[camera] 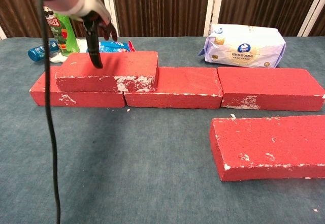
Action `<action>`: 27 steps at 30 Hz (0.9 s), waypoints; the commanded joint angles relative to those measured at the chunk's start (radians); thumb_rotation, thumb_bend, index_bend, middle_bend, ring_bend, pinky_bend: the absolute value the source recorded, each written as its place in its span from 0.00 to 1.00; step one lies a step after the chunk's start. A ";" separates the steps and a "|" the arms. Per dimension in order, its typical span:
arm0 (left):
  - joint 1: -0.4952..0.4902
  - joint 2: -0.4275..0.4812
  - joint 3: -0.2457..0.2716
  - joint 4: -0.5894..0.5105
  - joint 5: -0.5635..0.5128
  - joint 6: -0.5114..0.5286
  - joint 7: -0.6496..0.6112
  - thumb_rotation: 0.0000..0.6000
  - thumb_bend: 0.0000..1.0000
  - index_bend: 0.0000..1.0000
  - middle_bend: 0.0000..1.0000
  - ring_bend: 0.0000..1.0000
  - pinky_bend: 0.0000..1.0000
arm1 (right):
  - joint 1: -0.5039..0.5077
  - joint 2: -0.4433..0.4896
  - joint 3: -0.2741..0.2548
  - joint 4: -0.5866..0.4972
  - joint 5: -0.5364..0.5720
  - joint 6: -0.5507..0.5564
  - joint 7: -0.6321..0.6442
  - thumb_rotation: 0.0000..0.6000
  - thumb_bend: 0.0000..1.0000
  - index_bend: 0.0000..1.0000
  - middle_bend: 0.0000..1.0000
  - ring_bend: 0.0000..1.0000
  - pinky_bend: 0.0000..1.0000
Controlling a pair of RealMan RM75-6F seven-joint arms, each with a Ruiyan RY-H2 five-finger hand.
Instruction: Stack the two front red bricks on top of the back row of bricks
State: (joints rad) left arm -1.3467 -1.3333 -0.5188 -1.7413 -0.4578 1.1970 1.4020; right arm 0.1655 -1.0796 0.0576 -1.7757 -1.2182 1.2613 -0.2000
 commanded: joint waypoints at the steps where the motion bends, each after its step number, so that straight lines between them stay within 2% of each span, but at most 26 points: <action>1: 0.138 0.122 0.045 -0.263 0.417 -0.005 -0.186 1.00 0.23 0.00 0.00 0.00 0.05 | -0.001 -0.001 -0.002 0.004 -0.016 0.005 0.007 1.00 0.00 0.35 0.15 0.09 0.00; 3: 0.235 0.174 0.110 -0.375 0.645 0.007 -0.268 1.00 0.23 0.00 0.00 0.00 0.05 | -0.004 -0.004 -0.002 0.010 -0.032 0.015 0.017 1.00 0.00 0.35 0.15 0.09 0.00; 4: 0.311 0.210 0.162 -0.434 0.802 0.024 -0.325 1.00 0.23 0.00 0.00 0.00 0.04 | -0.006 -0.008 0.000 0.018 -0.046 0.026 0.029 1.00 0.00 0.34 0.15 0.09 0.00; 6: 0.433 0.258 0.246 -0.492 1.027 0.069 -0.420 1.00 0.23 0.00 0.00 0.00 0.04 | -0.011 -0.017 0.003 0.031 -0.067 0.047 0.046 1.00 0.00 0.34 0.15 0.09 0.00; 7: 0.514 0.282 0.303 -0.505 1.175 0.101 -0.493 1.00 0.23 0.00 0.00 0.00 0.04 | -0.014 -0.022 0.003 0.039 -0.079 0.058 0.052 1.00 0.00 0.34 0.15 0.09 0.00; 10: 0.707 0.335 0.453 -0.453 1.491 0.166 -0.696 1.00 0.23 0.00 0.00 0.00 0.03 | -0.017 -0.032 -0.001 0.050 -0.104 0.068 0.059 1.00 0.00 0.33 0.15 0.09 0.00; 13: 0.865 0.343 0.571 -0.318 1.706 0.250 -0.899 1.00 0.23 0.00 0.00 0.00 0.03 | -0.015 -0.047 -0.004 0.052 -0.124 0.075 0.053 1.00 0.00 0.32 0.15 0.09 0.00; 16: 0.975 0.307 0.639 -0.159 1.804 0.315 -1.041 1.00 0.23 0.00 0.00 0.00 0.02 | -0.004 -0.059 -0.003 0.038 -0.143 0.070 0.040 1.00 0.00 0.30 0.15 0.09 0.00; 19: 1.051 0.253 0.663 -0.040 1.821 0.350 -1.128 1.00 0.23 0.00 0.00 0.00 0.02 | 0.027 -0.043 0.003 -0.026 -0.129 0.017 0.017 1.00 0.00 0.27 0.15 0.09 0.00; 23: 1.114 0.193 0.654 0.048 1.821 0.383 -1.185 1.00 0.23 0.00 0.00 0.00 0.02 | 0.108 0.019 0.033 -0.162 -0.052 -0.110 -0.048 1.00 0.00 0.21 0.15 0.09 0.00; 27: 1.140 0.161 0.632 0.084 1.835 0.400 -1.195 1.00 0.23 0.00 0.00 0.00 0.02 | 0.186 0.056 0.069 -0.285 0.060 -0.165 -0.215 1.00 0.00 0.17 0.12 0.07 0.00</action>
State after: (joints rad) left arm -0.2220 -1.1568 0.1068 -1.6735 1.3620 1.5831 0.2181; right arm 0.2785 -1.0668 0.0916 -1.9556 -1.2507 1.1551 -0.2967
